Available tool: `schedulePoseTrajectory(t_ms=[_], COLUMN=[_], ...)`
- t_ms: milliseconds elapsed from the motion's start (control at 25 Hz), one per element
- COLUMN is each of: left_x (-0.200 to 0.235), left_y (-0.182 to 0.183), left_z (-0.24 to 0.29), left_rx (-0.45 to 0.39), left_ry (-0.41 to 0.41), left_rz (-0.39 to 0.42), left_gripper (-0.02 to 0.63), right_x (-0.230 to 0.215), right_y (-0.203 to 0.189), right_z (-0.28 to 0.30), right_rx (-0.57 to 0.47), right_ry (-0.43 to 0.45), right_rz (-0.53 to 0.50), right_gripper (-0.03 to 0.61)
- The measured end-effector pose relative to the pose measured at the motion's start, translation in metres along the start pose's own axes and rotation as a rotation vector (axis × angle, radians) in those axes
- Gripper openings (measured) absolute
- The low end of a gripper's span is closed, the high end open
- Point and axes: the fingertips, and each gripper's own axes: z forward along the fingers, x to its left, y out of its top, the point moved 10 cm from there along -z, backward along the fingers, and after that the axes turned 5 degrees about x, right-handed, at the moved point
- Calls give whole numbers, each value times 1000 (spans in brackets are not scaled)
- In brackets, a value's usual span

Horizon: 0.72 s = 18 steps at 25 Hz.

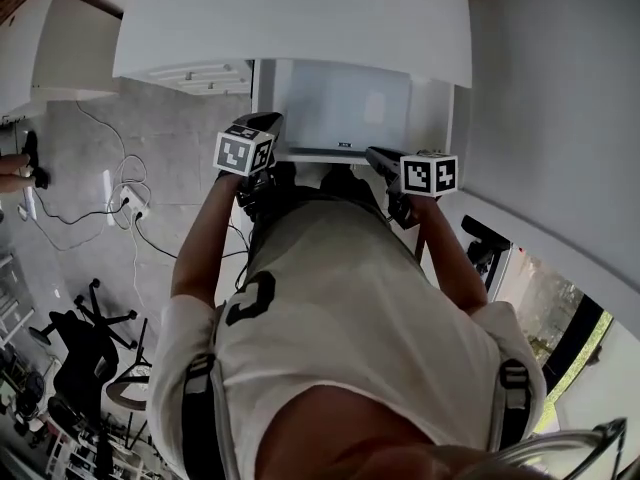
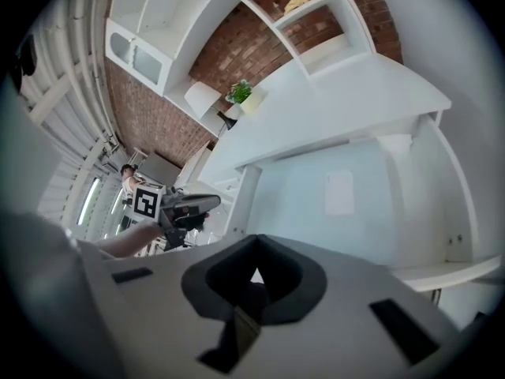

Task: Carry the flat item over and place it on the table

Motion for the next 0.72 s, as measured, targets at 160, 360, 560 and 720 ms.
schedulePoseTrajectory(t_ms=[160, 360, 560, 720], left_x=[5, 9, 14, 20], left_y=[10, 17, 19, 15], left_z=[23, 58, 79, 92], left_rx=[21, 100, 166, 198], left_ry=[20, -31, -44, -24], left_rz=[-76, -149, -185, -208], left_gripper=[21, 272, 338, 360], right_x=[-54, -112, -139, -152], right_y=[17, 26, 30, 32], right_z=[-8, -15, -12, -2], right_rx=[8, 39, 53, 88], right_ry=[-46, -117, -128, -103], right_rz=[68, 113, 158, 184], right_gripper=[11, 11, 11, 187])
